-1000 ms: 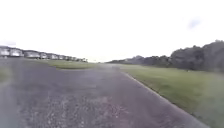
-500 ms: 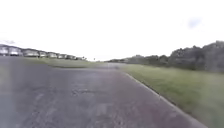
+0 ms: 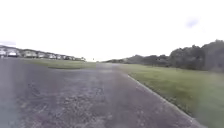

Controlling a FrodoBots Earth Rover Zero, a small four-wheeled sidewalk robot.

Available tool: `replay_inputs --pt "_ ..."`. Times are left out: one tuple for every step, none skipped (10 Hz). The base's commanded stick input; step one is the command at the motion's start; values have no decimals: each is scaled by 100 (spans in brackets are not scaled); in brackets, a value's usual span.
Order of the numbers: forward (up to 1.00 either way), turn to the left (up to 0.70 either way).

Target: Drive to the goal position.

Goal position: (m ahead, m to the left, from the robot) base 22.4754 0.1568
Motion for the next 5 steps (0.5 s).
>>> replay_inputs --pt "70 2" --pt "70 2" --pt "70 2" --pt "70 2" --pt "70 2"
